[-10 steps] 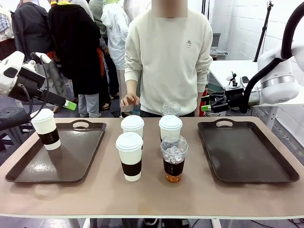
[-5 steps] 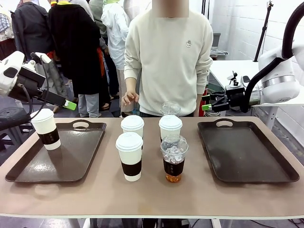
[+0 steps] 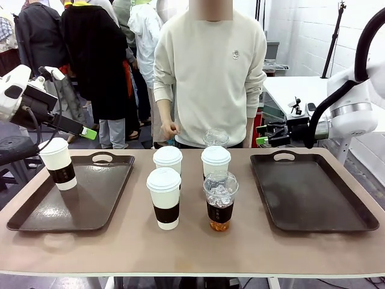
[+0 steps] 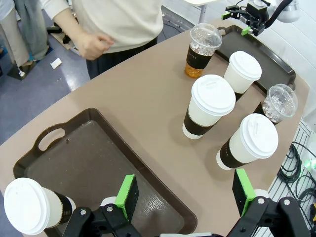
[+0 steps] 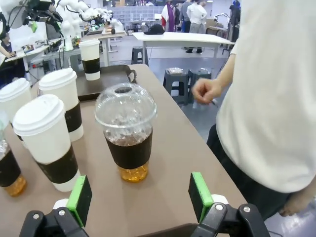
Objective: Distribute the coffee onto the tray.
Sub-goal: Pick up one iced Americano and place it on the right Handle tray.
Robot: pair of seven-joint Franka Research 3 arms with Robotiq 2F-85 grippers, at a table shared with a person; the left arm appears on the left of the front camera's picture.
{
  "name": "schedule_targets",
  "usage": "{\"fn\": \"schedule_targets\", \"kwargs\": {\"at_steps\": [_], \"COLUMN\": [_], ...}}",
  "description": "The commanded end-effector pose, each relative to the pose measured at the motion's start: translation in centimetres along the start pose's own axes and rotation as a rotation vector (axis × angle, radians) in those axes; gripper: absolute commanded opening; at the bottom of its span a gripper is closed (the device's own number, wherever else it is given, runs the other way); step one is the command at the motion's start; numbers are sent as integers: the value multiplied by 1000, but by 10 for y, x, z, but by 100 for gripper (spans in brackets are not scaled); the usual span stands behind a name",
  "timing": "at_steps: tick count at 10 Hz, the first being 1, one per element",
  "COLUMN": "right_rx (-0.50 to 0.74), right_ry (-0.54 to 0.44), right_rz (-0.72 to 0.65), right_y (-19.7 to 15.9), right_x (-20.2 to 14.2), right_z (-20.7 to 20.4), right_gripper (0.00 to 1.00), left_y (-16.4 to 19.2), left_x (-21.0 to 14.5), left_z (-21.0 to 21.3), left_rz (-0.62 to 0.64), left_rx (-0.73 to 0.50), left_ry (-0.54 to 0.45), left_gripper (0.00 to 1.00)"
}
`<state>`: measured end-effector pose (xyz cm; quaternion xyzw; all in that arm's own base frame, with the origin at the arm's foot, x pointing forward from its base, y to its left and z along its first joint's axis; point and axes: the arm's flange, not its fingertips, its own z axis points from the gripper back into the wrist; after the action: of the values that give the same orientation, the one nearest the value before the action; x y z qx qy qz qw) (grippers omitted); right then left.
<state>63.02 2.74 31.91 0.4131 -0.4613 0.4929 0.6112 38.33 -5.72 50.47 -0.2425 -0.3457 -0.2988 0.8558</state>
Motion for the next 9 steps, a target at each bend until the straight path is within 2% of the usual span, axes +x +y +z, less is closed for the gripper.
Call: {"fn": "schedule_targets", "kwargs": {"at_steps": [1, 6, 8, 9], "right_rx": [1, 65, 100, 74], "right_ry": [-26, 2, -1, -5], "right_rz": [30, -4, -31, 0], "right_y": [-19, -34, -29, -26], "right_x": [-10, -32, -33, -35], "right_z": [-22, -71, -71, -71], "right_gripper": [100, 100, 100, 100], "left_y": [0, 0, 0, 0], "left_x": [0, 0, 0, 0], "left_z": [-1, -1, -1, -1], "left_rz": [10, 10, 10, 10], "left_rx": [-11, -11, -11, -11], "left_ry": [-4, -4, -4, -4], "left_gripper": [100, 100, 100, 100]}}
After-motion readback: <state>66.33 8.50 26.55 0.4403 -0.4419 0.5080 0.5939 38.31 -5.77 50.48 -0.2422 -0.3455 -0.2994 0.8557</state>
